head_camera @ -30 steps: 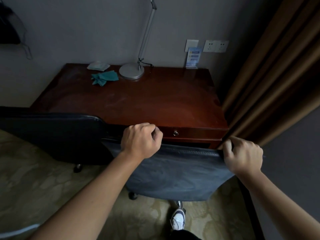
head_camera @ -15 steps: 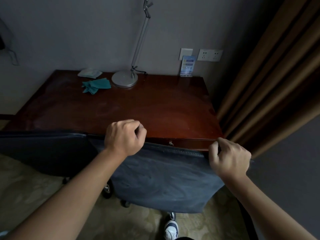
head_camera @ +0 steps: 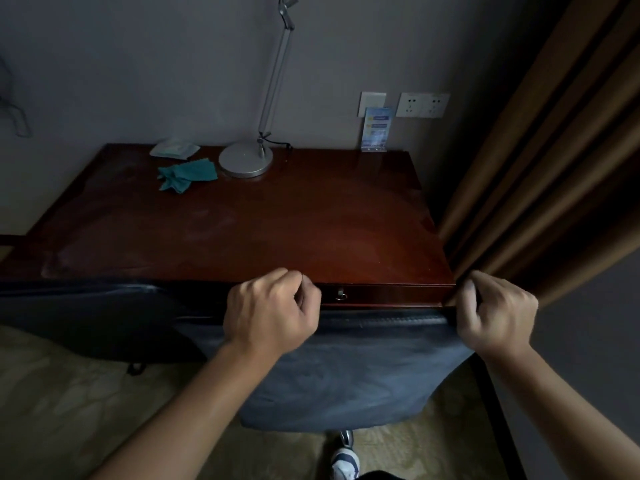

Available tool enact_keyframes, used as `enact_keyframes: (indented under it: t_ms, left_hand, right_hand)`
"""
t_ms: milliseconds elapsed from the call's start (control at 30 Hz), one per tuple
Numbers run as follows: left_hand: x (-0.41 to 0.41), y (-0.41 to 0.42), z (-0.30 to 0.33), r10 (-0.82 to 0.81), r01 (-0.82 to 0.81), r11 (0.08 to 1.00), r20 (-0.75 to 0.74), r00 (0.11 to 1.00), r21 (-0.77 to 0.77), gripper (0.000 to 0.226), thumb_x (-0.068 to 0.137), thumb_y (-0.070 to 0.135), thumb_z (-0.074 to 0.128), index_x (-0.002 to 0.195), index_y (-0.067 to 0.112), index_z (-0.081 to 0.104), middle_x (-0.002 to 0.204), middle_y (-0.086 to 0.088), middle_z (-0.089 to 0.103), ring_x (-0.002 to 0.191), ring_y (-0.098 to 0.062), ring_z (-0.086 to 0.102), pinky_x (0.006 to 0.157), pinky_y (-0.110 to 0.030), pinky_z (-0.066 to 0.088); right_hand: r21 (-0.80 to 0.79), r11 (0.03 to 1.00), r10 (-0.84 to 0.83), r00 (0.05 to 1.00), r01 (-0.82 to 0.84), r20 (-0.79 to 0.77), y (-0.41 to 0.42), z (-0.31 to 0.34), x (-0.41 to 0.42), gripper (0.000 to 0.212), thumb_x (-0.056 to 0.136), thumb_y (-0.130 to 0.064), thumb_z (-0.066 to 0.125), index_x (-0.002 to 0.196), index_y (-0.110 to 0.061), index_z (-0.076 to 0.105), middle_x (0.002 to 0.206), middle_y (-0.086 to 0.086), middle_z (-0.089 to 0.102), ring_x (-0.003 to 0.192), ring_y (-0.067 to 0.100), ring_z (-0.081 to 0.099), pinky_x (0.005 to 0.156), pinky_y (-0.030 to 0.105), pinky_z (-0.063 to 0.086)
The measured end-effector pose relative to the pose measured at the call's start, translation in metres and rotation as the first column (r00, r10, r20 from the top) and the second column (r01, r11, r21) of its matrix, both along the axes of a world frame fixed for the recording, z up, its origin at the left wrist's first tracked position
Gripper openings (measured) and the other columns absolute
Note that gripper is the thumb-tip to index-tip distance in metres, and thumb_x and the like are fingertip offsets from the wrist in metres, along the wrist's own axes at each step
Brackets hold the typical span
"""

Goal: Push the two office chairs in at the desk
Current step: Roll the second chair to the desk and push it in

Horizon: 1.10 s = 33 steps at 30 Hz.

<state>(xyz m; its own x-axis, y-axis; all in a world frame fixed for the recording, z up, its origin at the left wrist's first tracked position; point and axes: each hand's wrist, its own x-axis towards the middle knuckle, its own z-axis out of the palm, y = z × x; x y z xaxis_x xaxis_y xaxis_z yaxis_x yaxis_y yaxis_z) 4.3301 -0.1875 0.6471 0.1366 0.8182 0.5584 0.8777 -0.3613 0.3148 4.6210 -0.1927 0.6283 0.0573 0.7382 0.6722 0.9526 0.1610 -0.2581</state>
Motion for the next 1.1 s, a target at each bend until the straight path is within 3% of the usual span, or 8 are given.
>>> enact_keyframes:
  t_ms: [167, 233, 400, 633, 767, 933, 1100]
  left_hand:
    - [-0.011, 0.034, 0.002, -0.011, 0.01, 1.0, 0.01, 1.0, 0.021, 0.032, 0.081, 0.019, 0.048, 0.049, 0.016, 0.048, 0.045, 0.004, 0.045, 0.033, -0.024, 0.043, 0.045, -0.019, 0.023]
    - [-0.017, 0.043, -0.001, 0.002, -0.002, 1.0, 0.017, 1.0, 0.004, 0.033, 0.082, 0.021, 0.046, 0.049, 0.02, 0.04, 0.045, 0.006, 0.039, 0.033, -0.026, 0.042, 0.045, -0.02, 0.023]
    - [0.003, 0.072, -0.01, 0.063, -0.064, 0.994, -0.012, 0.998, -0.086, 0.034, 0.081, 0.025, 0.046, 0.049, 0.013, 0.05, 0.052, -0.006, 0.059, 0.043, -0.037, 0.054, 0.044, -0.027, 0.033]
    - [0.018, 0.089, -0.023, -0.001, -0.002, 0.997, -0.035, 0.999, -0.073, 0.033, 0.081, 0.025, 0.046, 0.05, 0.015, 0.043, 0.05, -0.004, 0.051, 0.039, -0.035, 0.049, 0.04, -0.029, 0.038]
    - [0.018, 0.083, -0.022, 0.022, -0.026, 0.994, -0.041, 0.999, -0.107, 0.033, 0.082, 0.028, 0.043, 0.051, 0.018, 0.035, 0.05, 0.005, 0.038, 0.04, -0.032, 0.047, 0.044, -0.026, 0.028]
    - [0.018, 0.086, -0.023, 0.059, -0.067, 0.99, -0.067, 0.996, -0.121, 0.034, 0.083, 0.027, 0.046, 0.051, 0.017, 0.037, 0.051, 0.002, 0.043, 0.043, -0.03, 0.047, 0.046, -0.027, 0.027]
    - [0.018, 0.089, -0.026, 0.081, -0.09, 0.988, -0.075, 0.994, -0.127, 0.034, 0.082, 0.029, 0.045, 0.051, 0.018, 0.038, 0.051, 0.006, 0.039, 0.043, -0.021, 0.036, 0.047, -0.027, 0.025]
  right_hand:
    - [0.059, 0.998, -0.035, 0.999, 0.034, 0.022, 0.024, -0.007, -0.009, 0.039, 0.086, -0.016, 0.043, 0.048, -0.011, 0.036, 0.042, 0.002, 0.038, 0.036, 0.021, 0.034, 0.044, 0.027, 0.017]
    - [0.063, 0.998, -0.029, 0.999, 0.028, 0.012, 0.03, -0.014, -0.016, 0.039, 0.085, -0.014, 0.045, 0.047, -0.011, 0.035, 0.04, 0.003, 0.037, 0.035, 0.02, 0.033, 0.045, 0.026, 0.017]
    - [-0.009, 0.997, -0.079, 0.996, 0.079, -0.028, 0.063, -0.021, -0.002, 0.034, 0.083, -0.018, 0.043, 0.05, -0.011, 0.036, 0.044, 0.007, 0.043, 0.039, 0.028, 0.041, 0.048, 0.027, 0.02]
    - [0.022, 0.993, -0.117, 0.993, 0.117, 0.024, 0.082, -0.039, 0.017, 0.029, 0.081, -0.019, 0.041, 0.055, -0.016, 0.03, 0.046, 0.003, 0.037, 0.04, 0.024, 0.037, 0.051, 0.028, 0.014]
    - [0.019, 0.993, -0.118, 0.993, 0.117, 0.011, 0.075, -0.038, 0.016, 0.029, 0.081, -0.019, 0.042, 0.053, -0.014, 0.033, 0.046, 0.005, 0.041, 0.04, 0.026, 0.04, 0.05, 0.028, 0.017]
    - [-0.034, 0.994, -0.107, 0.994, 0.105, -0.034, 0.074, -0.032, 0.012, 0.028, 0.08, -0.019, 0.042, 0.055, -0.016, 0.03, 0.047, 0.002, 0.039, 0.041, 0.025, 0.039, 0.047, 0.028, 0.019]
    - [-0.063, 0.994, -0.088, 0.996, 0.085, -0.034, 0.076, -0.03, 0.013, 0.029, 0.081, -0.02, 0.042, 0.053, -0.012, 0.037, 0.047, 0.004, 0.043, 0.041, 0.026, 0.041, 0.042, 0.036, 0.033]
